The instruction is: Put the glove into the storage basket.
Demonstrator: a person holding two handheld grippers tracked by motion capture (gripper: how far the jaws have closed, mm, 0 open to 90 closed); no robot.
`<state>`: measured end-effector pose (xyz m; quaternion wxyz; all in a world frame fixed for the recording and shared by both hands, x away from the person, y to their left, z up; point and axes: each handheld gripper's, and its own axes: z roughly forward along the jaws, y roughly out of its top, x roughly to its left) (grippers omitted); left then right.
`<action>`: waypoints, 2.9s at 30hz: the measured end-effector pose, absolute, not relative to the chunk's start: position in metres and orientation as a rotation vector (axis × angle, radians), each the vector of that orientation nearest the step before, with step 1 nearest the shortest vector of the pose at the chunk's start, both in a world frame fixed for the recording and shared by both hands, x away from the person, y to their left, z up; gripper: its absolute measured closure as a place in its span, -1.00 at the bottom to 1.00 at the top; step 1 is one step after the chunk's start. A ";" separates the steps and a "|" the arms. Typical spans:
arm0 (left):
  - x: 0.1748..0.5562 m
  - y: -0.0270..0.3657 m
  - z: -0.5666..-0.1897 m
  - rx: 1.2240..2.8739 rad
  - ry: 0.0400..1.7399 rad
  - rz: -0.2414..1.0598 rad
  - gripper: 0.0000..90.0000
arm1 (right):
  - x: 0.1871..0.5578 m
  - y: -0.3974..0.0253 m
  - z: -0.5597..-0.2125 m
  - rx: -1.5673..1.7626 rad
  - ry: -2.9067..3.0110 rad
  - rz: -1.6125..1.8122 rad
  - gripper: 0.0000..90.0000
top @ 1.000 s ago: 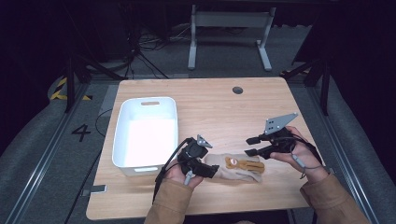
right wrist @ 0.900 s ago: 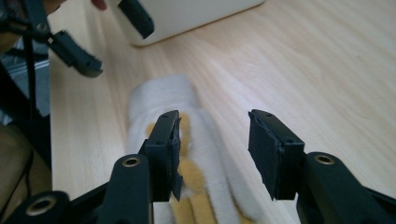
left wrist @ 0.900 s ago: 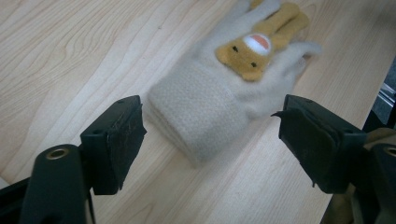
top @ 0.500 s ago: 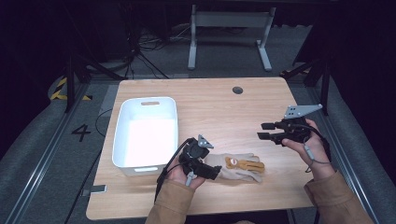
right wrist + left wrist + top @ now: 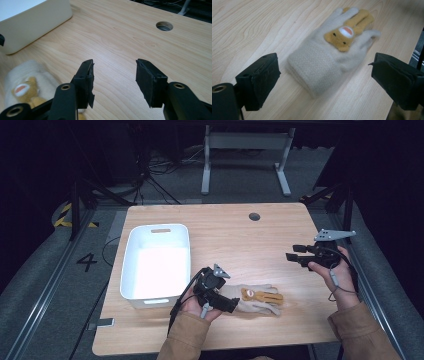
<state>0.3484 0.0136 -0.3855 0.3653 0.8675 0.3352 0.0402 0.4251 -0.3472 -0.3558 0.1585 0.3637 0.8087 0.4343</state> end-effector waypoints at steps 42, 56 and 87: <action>0.368 -0.010 -0.427 2.229 0.620 0.073 -1.00 | 0.452 -0.378 -0.397 1.170 2.308 1.223 0.02; 0.375 -0.032 -0.442 2.324 0.548 0.070 -1.00 | 0.453 -0.375 -0.402 1.165 2.360 1.208 0.04; 0.377 -0.050 -0.463 2.499 0.488 0.132 -1.00 | 0.454 -0.371 -0.405 1.188 2.394 1.249 0.04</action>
